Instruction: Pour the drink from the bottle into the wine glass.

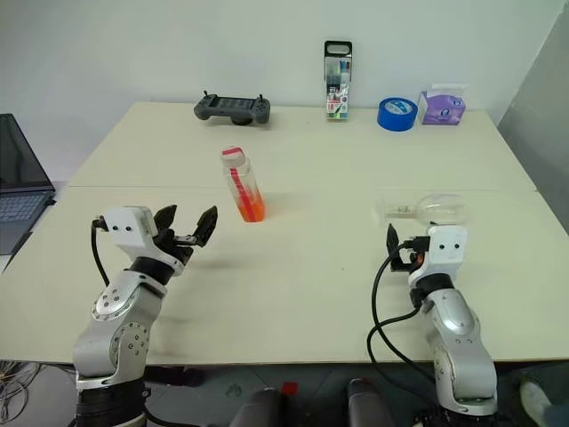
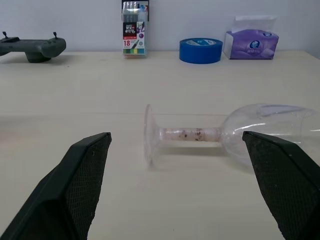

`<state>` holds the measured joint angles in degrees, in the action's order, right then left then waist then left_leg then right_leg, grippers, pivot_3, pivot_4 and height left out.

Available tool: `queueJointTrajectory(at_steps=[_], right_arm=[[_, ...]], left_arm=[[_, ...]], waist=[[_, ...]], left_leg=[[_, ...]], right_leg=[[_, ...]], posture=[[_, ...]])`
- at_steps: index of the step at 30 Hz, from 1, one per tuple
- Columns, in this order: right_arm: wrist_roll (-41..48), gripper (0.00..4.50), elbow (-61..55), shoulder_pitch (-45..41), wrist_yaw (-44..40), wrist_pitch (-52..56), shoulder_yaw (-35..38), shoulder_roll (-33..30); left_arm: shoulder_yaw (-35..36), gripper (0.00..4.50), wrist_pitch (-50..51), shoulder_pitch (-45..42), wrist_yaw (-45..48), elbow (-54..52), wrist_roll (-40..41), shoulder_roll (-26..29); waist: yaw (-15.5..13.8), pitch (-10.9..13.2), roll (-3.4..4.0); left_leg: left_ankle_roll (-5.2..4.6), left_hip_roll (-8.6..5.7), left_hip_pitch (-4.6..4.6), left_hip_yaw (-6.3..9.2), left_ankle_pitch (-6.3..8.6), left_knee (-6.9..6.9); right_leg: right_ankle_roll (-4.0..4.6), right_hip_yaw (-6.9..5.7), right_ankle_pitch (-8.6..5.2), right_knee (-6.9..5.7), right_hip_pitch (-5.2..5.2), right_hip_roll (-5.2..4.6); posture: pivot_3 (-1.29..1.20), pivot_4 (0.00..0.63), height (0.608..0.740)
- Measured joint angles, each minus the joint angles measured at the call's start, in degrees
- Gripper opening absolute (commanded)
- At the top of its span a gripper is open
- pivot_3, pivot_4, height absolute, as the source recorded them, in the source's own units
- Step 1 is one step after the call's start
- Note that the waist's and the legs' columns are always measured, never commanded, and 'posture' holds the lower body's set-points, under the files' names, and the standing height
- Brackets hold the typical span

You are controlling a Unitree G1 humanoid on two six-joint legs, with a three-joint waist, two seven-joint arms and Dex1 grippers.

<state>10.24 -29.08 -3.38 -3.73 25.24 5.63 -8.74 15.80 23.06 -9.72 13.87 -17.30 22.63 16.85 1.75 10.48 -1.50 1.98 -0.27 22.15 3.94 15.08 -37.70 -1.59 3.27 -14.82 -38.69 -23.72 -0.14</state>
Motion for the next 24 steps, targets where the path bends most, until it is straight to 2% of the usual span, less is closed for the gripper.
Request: queueJointTrajectory(at_steps=[9, 12, 18, 24], right_arm=[[0.14, 4.5, 0.32, -0.08, -1.7, -0.15, 0.0, -0.43], [1.25, 4.5, 0.31, -0.94, -4.78, 0.46, -0.32, -2.65], [8.04, 4.5, -0.62, -10.37, -14.94, 7.75, -4.53, -9.13], [11.3, 4.5, 1.28, -16.0, -20.03, 10.18, -6.84, -10.84]], left_arm=[[-0.03, 4.46, 0.33, 0.87, 0.78, -0.15, 0.66, 1.02], [0.25, 4.46, 0.28, 0.04, 0.61, 0.03, 0.11, 2.15], [-0.55, 4.46, 2.45, -5.46, 6.46, 2.67, 3.34, 5.57], [-5.5, 4.46, 6.79, -11.8, 11.92, 6.78, 4.28, 7.7]], waist=[[0.01, 0.0, 0.0], [0.0, 0.01, 0.0], [0.06, 0.03, 0.01], [-0.05, 0.03, 0.01]], left_leg=[[0.0, 0.0, 0.0, 0.01, 0.0, 0.0], [0.0, -0.01, 0.0, -0.01, 0.0, 0.0], [0.0, -0.01, 0.06, 0.08, 0.0, 0.0], [0.0, -0.04, 0.17, 0.33, 0.0, -0.02]], right_leg=[[0.0, 0.0, 0.0, 0.01, 0.0, 0.0], [0.0, 0.0, 0.0, 0.01, 0.01, 0.0], [0.01, -0.64, 0.0, 0.15, 0.12, 0.01], [0.02, -0.85, 0.01, 0.19, 0.18, -0.04]], posture=[[0.0, 0.15, 0.74], [0.0, 0.15, 0.74], [0.0, 0.15, 0.74], [0.0, 0.15, 0.74]])
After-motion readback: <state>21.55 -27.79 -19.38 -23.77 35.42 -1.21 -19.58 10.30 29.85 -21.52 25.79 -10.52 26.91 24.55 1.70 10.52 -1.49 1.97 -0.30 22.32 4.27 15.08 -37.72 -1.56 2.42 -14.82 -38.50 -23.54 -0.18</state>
